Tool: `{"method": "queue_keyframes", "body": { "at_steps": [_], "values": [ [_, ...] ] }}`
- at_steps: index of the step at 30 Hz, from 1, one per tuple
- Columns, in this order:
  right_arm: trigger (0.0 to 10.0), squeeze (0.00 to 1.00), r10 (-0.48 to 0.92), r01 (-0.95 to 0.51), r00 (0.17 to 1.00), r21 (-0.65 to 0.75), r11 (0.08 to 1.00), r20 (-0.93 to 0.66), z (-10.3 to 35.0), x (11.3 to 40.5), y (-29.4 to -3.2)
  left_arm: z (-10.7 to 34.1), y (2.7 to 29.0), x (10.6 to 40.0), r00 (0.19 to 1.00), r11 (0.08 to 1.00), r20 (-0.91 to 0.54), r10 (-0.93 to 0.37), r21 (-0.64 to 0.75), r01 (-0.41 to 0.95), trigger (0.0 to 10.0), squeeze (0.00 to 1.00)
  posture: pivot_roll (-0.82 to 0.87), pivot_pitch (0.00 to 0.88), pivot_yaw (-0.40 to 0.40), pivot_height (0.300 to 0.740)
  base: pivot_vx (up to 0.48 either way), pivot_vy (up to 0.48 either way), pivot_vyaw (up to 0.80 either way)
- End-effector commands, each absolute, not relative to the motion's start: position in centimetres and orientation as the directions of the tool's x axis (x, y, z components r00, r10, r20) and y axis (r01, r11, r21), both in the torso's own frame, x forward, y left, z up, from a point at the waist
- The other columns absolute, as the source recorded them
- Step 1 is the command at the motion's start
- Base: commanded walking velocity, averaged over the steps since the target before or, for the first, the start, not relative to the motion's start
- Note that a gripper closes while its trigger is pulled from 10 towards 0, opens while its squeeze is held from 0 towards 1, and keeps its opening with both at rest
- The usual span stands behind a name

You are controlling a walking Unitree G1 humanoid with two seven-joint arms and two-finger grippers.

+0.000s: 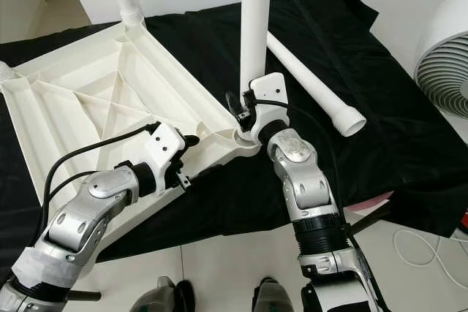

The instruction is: Building children table

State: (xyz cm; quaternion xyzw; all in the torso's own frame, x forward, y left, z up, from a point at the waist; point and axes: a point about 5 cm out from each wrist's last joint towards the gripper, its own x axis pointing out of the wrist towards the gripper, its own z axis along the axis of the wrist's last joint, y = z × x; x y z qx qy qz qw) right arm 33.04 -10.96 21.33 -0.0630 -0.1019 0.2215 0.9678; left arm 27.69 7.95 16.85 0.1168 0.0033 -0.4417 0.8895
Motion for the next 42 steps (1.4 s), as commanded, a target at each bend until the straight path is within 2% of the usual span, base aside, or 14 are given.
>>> {"method": "queue_keyframes", "body": {
  "at_steps": [1,13,21,35,42],
  "values": [
    [10.0,0.0,0.469,-0.444,0.864,-0.166,0.881,0.181,21.6,32.6,-10.4,16.9,7.8,27.1,0.567,0.54,-0.112,-0.816,0.201,0.817,10.0,0.0,-0.13,0.194,0.102,0.74,0.0,0.0,0.0],
    [10.0,0.0,0.519,-0.494,0.84,-0.172,0.852,0.159,20.6,31.8,-10.1,16.9,7.2,26.4,0.535,0.521,-0.107,-0.838,0.133,0.843,10.0,0.0,-0.13,0.195,0.1,0.74,0.0,0.0,0.0],
    [10.0,0.0,0.576,-0.554,0.808,-0.174,0.814,0.121,19.1,30.7,-10.8,16.7,7.7,25.4,0.518,0.511,-0.104,-0.849,0.088,0.855,10.0,0.0,-0.12,0.202,0.099,0.74,0.0,0.0,0.0],
    [10.0,0.0,0.548,-0.532,0.83,-0.152,0.833,0.102,17.7,31.3,-12.1,17.1,7.5,25.3,0.517,0.511,-0.102,-0.85,0.079,0.856,10.0,0.0,-0.12,0.202,0.096,0.74,0.0,0.0,0.0],
    [10.0,0.0,0.534,-0.521,0.838,-0.127,0.844,0.108,17.3,31.9,-11.7,17.1,7.2,25.2,0.509,0.504,-0.101,-0.855,0.071,0.861,10.0,0.0,-0.12,0.175,0.1,0.74,0.0,0.0,0.0]
  ]
}}
